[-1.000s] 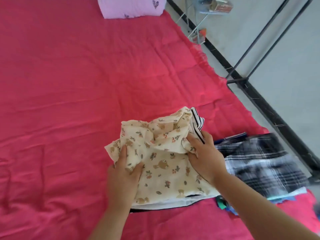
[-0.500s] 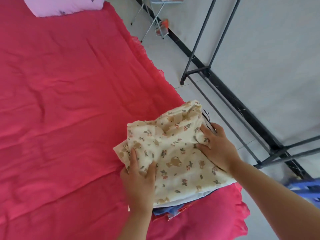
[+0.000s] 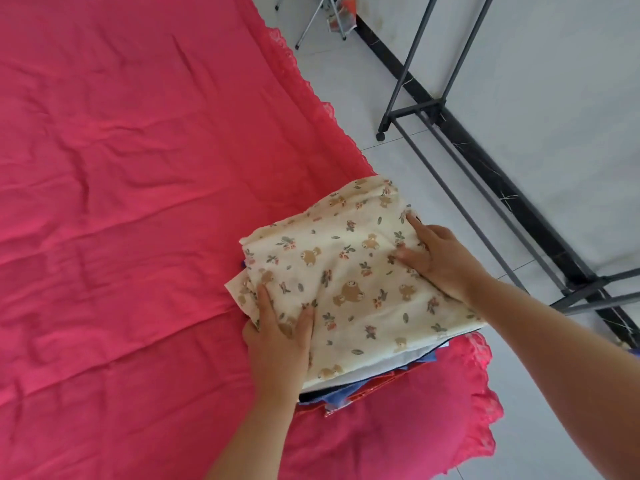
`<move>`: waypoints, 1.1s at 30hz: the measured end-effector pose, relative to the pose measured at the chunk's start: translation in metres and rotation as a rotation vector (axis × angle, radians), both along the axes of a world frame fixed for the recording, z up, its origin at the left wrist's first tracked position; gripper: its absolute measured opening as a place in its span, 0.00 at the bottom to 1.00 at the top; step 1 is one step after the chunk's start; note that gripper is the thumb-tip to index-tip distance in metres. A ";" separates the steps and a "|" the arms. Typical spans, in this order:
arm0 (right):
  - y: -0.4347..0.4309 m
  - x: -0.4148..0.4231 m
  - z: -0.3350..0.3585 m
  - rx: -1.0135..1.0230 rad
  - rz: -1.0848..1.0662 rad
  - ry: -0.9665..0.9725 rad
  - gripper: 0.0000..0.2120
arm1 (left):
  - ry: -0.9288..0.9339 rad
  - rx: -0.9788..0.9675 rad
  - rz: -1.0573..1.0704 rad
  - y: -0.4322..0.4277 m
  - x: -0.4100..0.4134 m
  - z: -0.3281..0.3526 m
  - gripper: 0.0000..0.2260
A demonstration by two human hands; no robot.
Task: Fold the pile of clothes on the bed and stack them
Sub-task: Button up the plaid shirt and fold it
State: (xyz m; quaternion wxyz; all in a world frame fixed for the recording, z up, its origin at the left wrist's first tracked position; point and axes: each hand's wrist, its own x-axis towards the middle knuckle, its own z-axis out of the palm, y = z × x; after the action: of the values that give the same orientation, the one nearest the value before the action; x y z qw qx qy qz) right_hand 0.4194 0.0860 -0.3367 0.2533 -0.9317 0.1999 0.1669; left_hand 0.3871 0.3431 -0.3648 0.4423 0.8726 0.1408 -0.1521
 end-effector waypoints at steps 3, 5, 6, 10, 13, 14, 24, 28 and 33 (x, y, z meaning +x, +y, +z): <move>0.003 0.000 0.011 -0.112 0.008 -0.010 0.39 | 0.069 0.277 -0.105 0.006 0.009 0.012 0.38; 0.012 0.002 0.029 -0.234 0.078 -0.178 0.38 | -0.080 0.405 -0.155 0.007 0.011 0.027 0.38; 0.021 0.003 0.037 -0.263 0.141 -0.271 0.37 | -0.184 0.420 -0.183 0.005 0.014 0.033 0.37; 0.063 0.009 0.044 -0.347 0.467 -0.332 0.30 | -0.333 0.450 -0.370 -0.023 0.032 0.038 0.32; 0.062 0.002 0.015 -0.390 0.519 -0.151 0.26 | -0.163 0.482 -0.493 -0.034 0.033 0.015 0.33; 0.057 -0.002 0.004 -0.389 0.495 -0.101 0.26 | -0.145 0.513 -0.510 -0.034 0.029 0.003 0.33; 0.031 0.005 -0.060 -0.267 0.286 -0.082 0.32 | -0.111 0.597 -0.464 -0.049 0.027 -0.056 0.37; 0.036 0.006 -0.036 -0.331 0.307 -0.045 0.32 | -0.125 0.569 -0.474 -0.044 0.026 -0.032 0.42; 0.044 0.024 -0.005 -0.433 0.356 -0.195 0.32 | -0.263 0.609 -0.454 -0.031 0.051 -0.004 0.40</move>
State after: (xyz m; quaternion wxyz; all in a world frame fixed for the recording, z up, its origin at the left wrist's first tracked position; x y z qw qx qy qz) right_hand 0.4429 0.1302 -0.3416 0.0333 -0.9961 0.0388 0.0717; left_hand 0.4379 0.3120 -0.3692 0.1326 0.9847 -0.0748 -0.0843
